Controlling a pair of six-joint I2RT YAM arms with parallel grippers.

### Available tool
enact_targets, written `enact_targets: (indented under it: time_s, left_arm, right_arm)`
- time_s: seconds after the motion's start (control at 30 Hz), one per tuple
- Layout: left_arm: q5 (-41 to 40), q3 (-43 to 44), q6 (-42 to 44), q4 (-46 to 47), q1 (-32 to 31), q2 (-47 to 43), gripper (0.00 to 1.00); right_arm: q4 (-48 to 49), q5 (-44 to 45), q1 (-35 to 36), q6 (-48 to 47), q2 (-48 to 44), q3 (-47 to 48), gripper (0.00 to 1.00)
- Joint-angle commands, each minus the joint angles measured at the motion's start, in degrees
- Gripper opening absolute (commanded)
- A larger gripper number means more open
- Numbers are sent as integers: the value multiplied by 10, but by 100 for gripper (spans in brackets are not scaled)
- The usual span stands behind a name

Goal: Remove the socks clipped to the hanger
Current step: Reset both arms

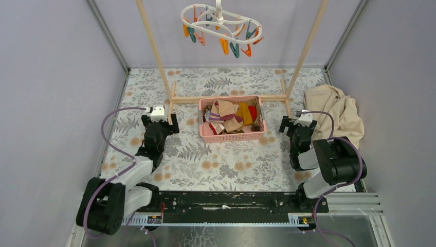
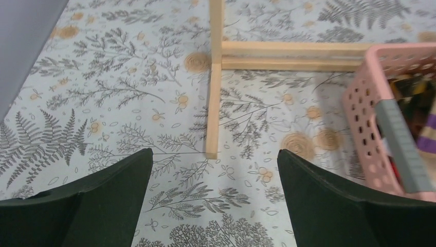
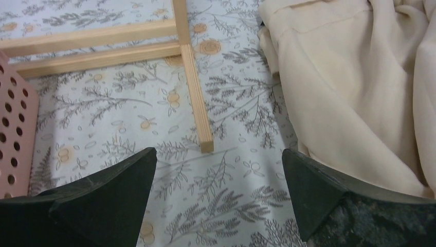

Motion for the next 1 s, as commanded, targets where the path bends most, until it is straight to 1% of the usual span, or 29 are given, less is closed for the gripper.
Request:
enact_targets:
  time_s: [0.0, 0.03, 0.1, 0.13, 0.33, 0.43, 0.53, 0.6, 0.7, 0.77, 0.8, 0.97]
  left_arm:
    - [-25, -28, 15, 216, 20, 75, 99]
    - [-22, -34, 17, 247, 22, 93, 99]
    - [-28, -32, 30, 266, 24, 119, 99]
    - [-29, -36, 33, 294, 26, 130, 99]
    - [-33, -66, 22, 402, 51, 200, 99]
    - [-31, -33, 14, 351, 54, 219, 99]
    - [-23, -28, 8, 349, 62, 230, 99]
    - [-18, -28, 7, 357, 66, 239, 99]
    - [28, -25, 3, 362, 83, 256, 99]
    - [74, -48, -16, 411, 116, 270, 99]
    - [78, -59, -24, 436, 123, 270, 99]
    - [78, -57, -25, 432, 125, 271, 99]
  right_arm:
    - [-20, 23, -2, 4, -7, 33, 100]
    - [-15, 22, -2, 3, -5, 32, 100]
    - [-16, 22, -2, 3, -5, 32, 100]
    - [-16, 22, -2, 3, -5, 33, 100]
    - [-16, 23, -2, 2, -5, 33, 100]
    - [-15, 22, -2, 2, -5, 32, 100]
    - [-16, 22, -2, 2, -5, 32, 100]
    - [-16, 22, -2, 2, -4, 33, 100]
    - [-16, 22, -2, 2, -5, 32, 100]
    - [-15, 22, -2, 2, -5, 33, 100]
    - [-16, 21, -2, 2, -5, 32, 100]
    - [-15, 22, -3, 2, -5, 33, 100]
